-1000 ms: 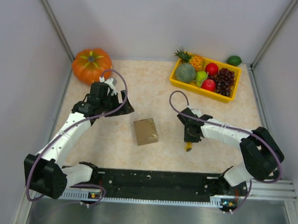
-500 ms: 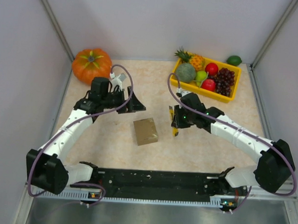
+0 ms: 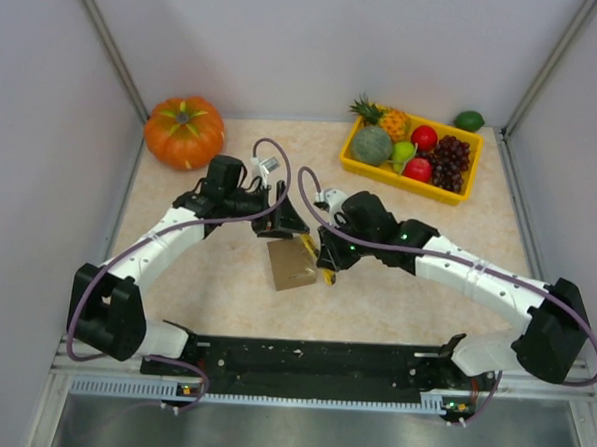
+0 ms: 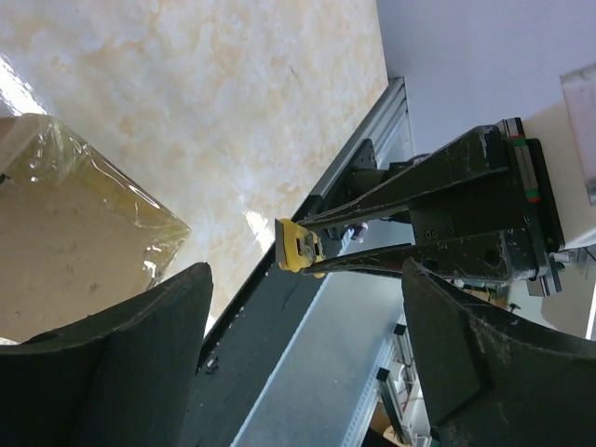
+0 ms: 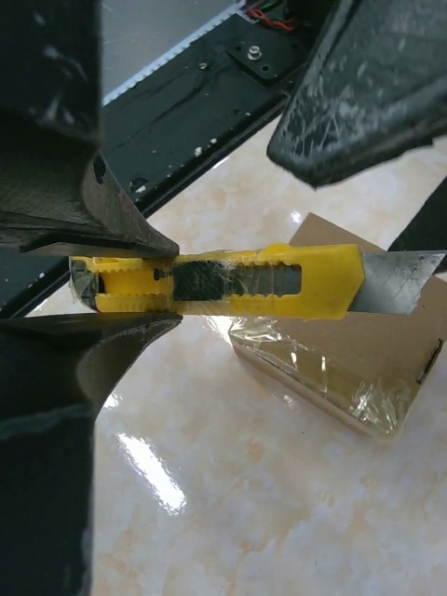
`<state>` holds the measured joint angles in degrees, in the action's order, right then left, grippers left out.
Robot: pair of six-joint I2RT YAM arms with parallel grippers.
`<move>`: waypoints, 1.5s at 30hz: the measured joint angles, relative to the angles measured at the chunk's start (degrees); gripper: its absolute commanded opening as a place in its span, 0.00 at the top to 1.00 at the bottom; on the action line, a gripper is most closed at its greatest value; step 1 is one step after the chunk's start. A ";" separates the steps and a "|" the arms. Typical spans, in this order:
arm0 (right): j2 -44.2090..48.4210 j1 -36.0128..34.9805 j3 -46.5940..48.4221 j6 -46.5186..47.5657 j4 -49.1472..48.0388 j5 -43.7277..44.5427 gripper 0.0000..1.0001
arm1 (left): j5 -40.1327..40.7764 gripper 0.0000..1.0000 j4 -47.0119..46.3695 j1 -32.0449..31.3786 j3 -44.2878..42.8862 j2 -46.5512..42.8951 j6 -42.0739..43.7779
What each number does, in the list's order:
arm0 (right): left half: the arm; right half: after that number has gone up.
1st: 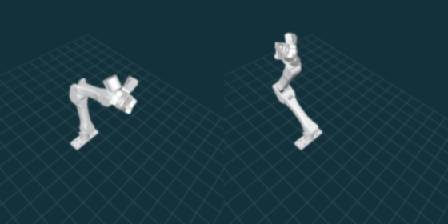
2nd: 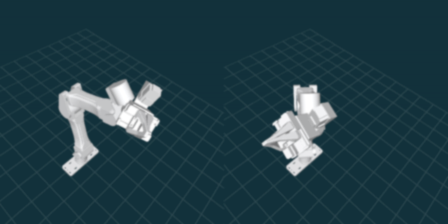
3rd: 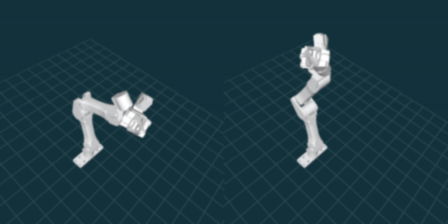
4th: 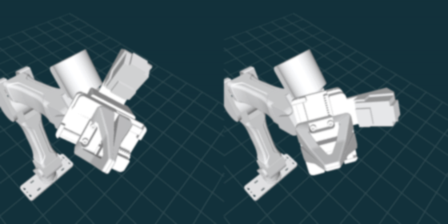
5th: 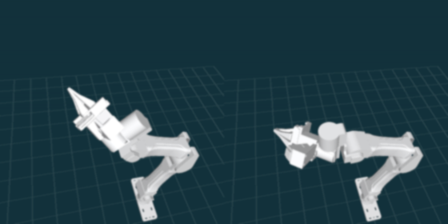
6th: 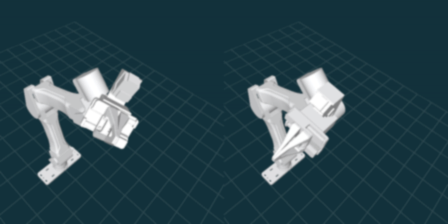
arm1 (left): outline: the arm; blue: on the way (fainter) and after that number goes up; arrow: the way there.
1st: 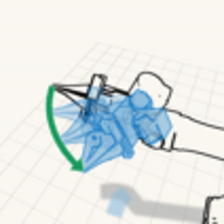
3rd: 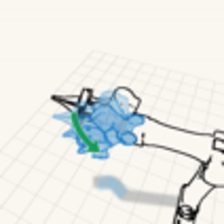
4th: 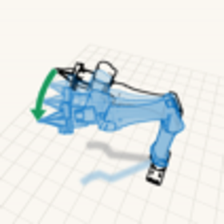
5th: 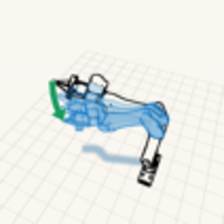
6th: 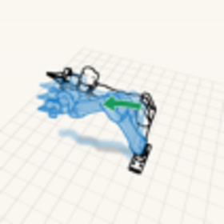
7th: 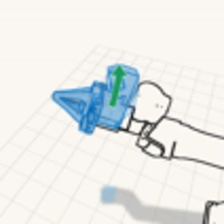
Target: Unpack the express box
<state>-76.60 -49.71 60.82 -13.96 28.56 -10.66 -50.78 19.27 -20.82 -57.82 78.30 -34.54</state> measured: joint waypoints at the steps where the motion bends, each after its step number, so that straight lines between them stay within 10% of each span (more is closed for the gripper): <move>1: 0.00 -0.33 0.09 0.50 -0.13 -0.22 1.00 | -0.42 0.14 0.00 0.04 0.11 0.04 -0.04; 11: 0.04 -3.67 1.62 4.50 0.22 -0.96 1.00 | -3.89 0.54 -1.75 -0.70 2.19 0.00 -2.54; 17: 0.07 -3.78 2.16 5.25 0.42 -0.13 1.00 | -5.62 0.59 -1.62 -1.09 3.96 0.00 -2.64; 24: 0.17 -3.80 2.29 5.40 0.42 0.57 1.00 | -6.88 0.99 -2.45 -1.09 4.61 0.00 -2.93; 28: 0.70 -3.78 2.29 5.31 0.63 1.18 0.99 | -7.34 1.00 -4.83 -1.05 5.18 0.00 -4.76; 34: 2.67 -3.80 2.32 3.30 0.57 3.54 0.26 | -8.35 1.00 -9.29 -1.05 5.49 -0.02 -6.82; 45: 14.14 -2.84 3.87 -9.79 -4.74 15.17 0.11 | -4.81 1.00 -13.38 -0.79 0.44 -6.84 -8.76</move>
<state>-62.46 -52.56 64.69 -23.75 23.81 4.51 -55.59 5.89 -21.61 -57.39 71.46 -43.31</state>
